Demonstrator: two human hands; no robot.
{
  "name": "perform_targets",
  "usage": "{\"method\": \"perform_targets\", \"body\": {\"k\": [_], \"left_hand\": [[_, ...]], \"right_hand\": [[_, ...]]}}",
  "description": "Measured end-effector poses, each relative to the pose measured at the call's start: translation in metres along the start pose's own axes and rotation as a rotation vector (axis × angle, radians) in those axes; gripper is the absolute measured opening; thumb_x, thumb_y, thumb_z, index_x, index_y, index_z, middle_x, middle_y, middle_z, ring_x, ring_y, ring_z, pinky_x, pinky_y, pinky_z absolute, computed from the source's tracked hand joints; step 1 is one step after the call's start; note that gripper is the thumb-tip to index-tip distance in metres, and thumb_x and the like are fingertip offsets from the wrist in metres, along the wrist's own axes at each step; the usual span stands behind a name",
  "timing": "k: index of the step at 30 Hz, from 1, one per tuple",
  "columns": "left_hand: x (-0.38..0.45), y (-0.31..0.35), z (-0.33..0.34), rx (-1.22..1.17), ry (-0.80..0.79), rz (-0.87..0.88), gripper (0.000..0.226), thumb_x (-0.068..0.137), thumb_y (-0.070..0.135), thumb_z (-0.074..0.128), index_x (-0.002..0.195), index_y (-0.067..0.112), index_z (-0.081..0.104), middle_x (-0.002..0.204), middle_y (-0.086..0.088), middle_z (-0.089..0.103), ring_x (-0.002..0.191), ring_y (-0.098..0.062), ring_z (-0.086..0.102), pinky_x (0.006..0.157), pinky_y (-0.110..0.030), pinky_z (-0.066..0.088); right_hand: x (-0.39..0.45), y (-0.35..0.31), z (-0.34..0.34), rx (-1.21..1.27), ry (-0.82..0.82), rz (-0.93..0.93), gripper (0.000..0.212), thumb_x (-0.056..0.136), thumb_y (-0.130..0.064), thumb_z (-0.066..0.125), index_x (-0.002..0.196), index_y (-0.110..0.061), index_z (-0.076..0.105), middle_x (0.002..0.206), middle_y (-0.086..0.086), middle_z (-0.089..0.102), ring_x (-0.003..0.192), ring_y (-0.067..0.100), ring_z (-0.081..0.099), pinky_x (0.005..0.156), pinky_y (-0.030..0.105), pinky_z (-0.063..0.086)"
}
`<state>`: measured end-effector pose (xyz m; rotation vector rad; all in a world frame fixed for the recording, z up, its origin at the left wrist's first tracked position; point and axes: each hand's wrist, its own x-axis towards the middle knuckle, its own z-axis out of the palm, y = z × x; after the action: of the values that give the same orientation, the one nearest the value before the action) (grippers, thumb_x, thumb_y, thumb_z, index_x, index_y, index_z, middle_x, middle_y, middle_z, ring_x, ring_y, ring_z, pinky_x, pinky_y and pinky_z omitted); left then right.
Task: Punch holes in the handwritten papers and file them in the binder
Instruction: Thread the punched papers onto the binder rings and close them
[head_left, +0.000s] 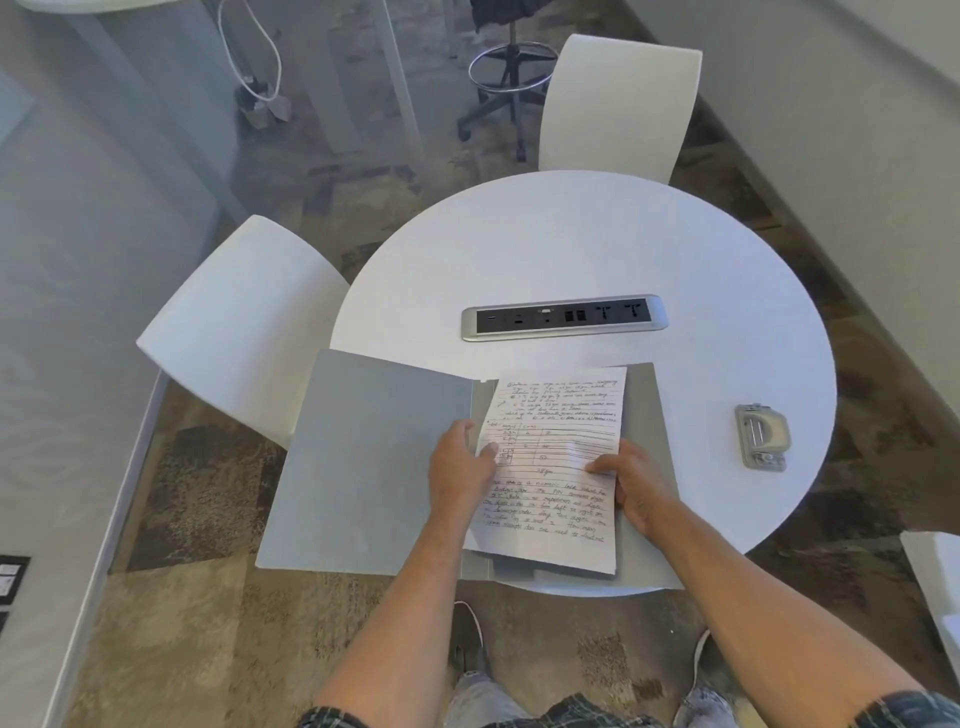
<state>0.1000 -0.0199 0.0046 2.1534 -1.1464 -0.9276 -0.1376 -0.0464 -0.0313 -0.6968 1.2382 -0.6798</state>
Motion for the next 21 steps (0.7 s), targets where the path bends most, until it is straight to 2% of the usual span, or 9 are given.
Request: {"method": "perform_targets", "body": {"k": [3, 5, 7, 11, 16, 18, 21], "left_hand": [[0.011, -0.015, 0.002, -0.044, -0.065, -0.080, 0.044, 0.093, 0.026, 0.072, 0.134, 0.016, 0.058, 0.124, 0.001, 0.066, 0.103, -0.012, 0.061, 0.082, -0.021, 0.046], [0.016, -0.018, 0.005, -0.081, -0.081, -0.116, 0.024, 0.092, 0.026, 0.073, 0.113, 0.021, 0.063, 0.111, 0.004, 0.070, 0.097, -0.014, 0.066, 0.071, -0.021, 0.047], [0.020, -0.019, 0.010, -0.131, -0.071, -0.133, 0.015, 0.090, 0.026, 0.074, 0.100, 0.017, 0.068, 0.100, 0.002, 0.073, 0.095, -0.019, 0.071, 0.075, -0.028, 0.055], [0.027, -0.012, 0.019, -0.280, -0.051, -0.169, 0.012, 0.089, 0.025, 0.076, 0.092, 0.014, 0.073, 0.090, -0.001, 0.076, 0.089, -0.023, 0.073, 0.078, -0.038, 0.060], [0.033, -0.008, 0.028, -0.278, -0.039, -0.224, 0.011, 0.085, 0.015, 0.079, 0.091, 0.015, 0.069, 0.090, -0.001, 0.075, 0.085, -0.026, 0.074, 0.075, -0.042, 0.063], [0.034, -0.008, 0.031, -0.251, -0.040, -0.230, 0.013, 0.085, 0.013, 0.078, 0.092, 0.017, 0.068, 0.090, 0.000, 0.074, 0.086, -0.025, 0.074, 0.077, -0.045, 0.063], [0.034, -0.007, 0.036, -0.246, -0.032, -0.230, 0.014, 0.085, 0.013, 0.078, 0.088, 0.021, 0.067, 0.087, 0.005, 0.072, 0.087, -0.023, 0.073, 0.080, -0.039, 0.061]], "right_hand": [[0.001, 0.002, -0.004, -0.050, 0.058, -0.011, 0.038, 0.064, -0.007, 0.067, 0.093, -0.028, 0.081, 0.105, 0.006, 0.082, 0.091, 0.026, 0.080, 0.074, 0.036, 0.058], [0.002, 0.005, -0.008, -0.065, 0.088, -0.023, 0.037, 0.063, -0.007, 0.067, 0.094, -0.023, 0.080, 0.104, 0.004, 0.082, 0.090, 0.023, 0.080, 0.073, 0.034, 0.058], [0.001, 0.008, -0.013, -0.082, 0.111, -0.032, 0.035, 0.067, -0.003, 0.067, 0.095, -0.021, 0.079, 0.103, 0.003, 0.082, 0.092, 0.023, 0.080, 0.073, 0.034, 0.058], [-0.002, 0.011, -0.023, -0.151, 0.132, -0.016, 0.041, 0.077, 0.002, 0.062, 0.088, -0.033, 0.080, 0.098, -0.003, 0.083, 0.084, 0.019, 0.080, 0.065, 0.032, 0.061], [0.001, 0.019, -0.035, -0.251, 0.226, -0.004, 0.027, 0.077, 0.000, 0.064, 0.092, -0.022, 0.072, 0.091, -0.002, 0.081, 0.076, 0.015, 0.078, 0.062, 0.029, 0.055], [0.000, 0.022, -0.038, -0.278, 0.213, -0.017, 0.031, 0.082, 0.000, 0.064, 0.101, -0.023, 0.071, 0.098, -0.003, 0.080, 0.088, 0.018, 0.077, 0.068, 0.033, 0.057], [0.000, 0.030, -0.043, -0.272, 0.171, -0.045, 0.029, 0.091, -0.010, 0.071, 0.114, -0.027, 0.071, 0.110, -0.004, 0.080, 0.099, 0.022, 0.077, 0.084, 0.043, 0.061]]}}
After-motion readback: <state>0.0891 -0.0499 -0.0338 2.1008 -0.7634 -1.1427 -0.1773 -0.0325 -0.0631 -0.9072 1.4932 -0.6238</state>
